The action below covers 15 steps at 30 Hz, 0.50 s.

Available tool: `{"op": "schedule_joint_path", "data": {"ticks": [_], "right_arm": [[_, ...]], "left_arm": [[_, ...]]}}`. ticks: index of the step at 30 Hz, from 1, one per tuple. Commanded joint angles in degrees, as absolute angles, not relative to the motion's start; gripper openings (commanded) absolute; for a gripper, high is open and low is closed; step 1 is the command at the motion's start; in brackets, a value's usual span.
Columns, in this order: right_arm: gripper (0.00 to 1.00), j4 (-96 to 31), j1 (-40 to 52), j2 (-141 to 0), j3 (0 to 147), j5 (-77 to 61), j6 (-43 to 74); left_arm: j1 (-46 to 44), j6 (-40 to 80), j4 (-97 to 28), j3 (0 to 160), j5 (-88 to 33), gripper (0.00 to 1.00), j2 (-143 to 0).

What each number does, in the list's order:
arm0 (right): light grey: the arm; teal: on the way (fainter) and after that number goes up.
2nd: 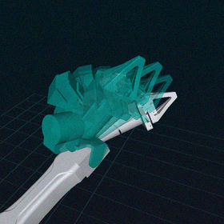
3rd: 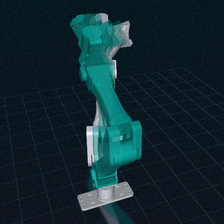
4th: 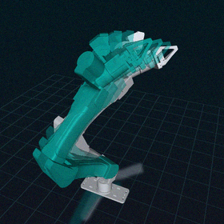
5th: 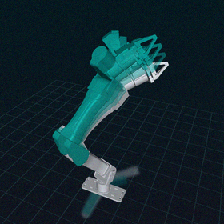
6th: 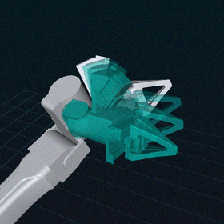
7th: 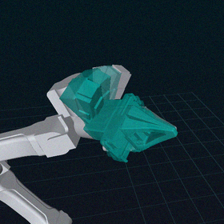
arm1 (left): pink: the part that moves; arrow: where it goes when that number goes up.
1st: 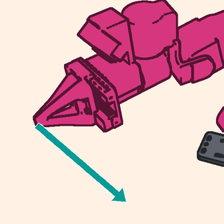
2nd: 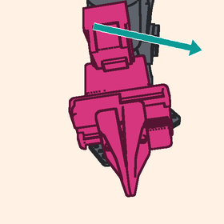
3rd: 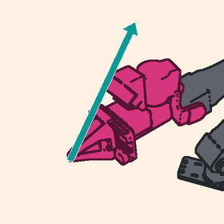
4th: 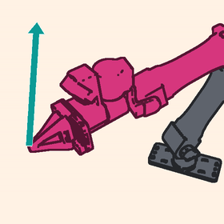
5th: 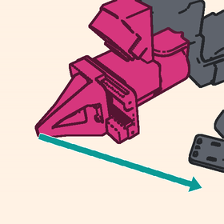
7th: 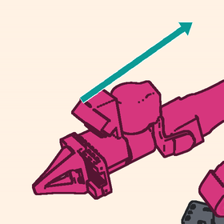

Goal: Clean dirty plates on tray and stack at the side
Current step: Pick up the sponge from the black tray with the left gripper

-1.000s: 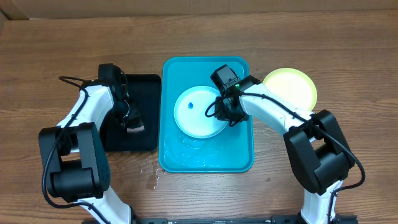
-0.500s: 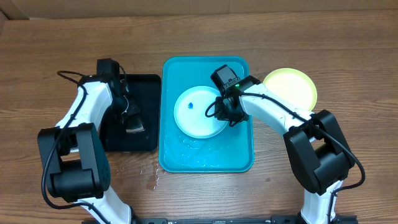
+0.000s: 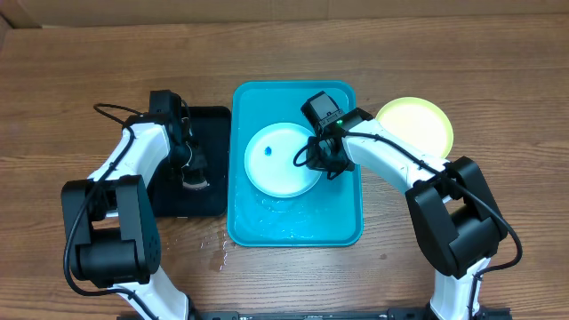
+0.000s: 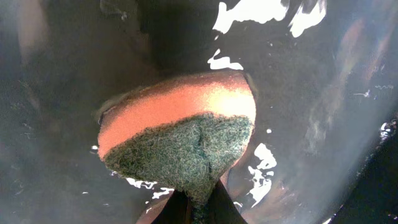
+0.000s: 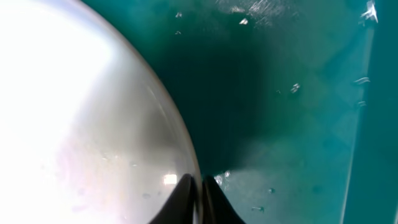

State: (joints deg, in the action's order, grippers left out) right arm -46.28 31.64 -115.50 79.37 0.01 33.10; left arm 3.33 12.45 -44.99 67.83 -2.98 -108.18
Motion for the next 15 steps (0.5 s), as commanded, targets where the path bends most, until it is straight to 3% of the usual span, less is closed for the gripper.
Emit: {"op": "schedule_joint_path", "data": {"ticks": [1, 3, 5, 15], "right_arm": [[0.04, -45.50, 31.83, -115.22, 78.04, 0.34, 33.08], [0.06, -45.25, 31.81, -115.22, 78.04, 0.32, 33.06], [0.17, -44.86, 31.81, -115.22, 78.04, 0.32, 33.06], [0.17, -44.62, 31.81, -115.22, 78.00, 0.34, 33.04]], "left_arm": [[2.63, 11.77, -45.12, 66.98, -2.72, 0.06, -107.98], [2.63, 11.77, -44.93, 66.98, -2.42, 0.11, -107.98], [2.63, 11.77, -44.82, 66.98, -2.31, 0.07, -107.98], [3.03, 11.79, -50.00, 71.05, -2.33, 0.04, -106.96]]}}
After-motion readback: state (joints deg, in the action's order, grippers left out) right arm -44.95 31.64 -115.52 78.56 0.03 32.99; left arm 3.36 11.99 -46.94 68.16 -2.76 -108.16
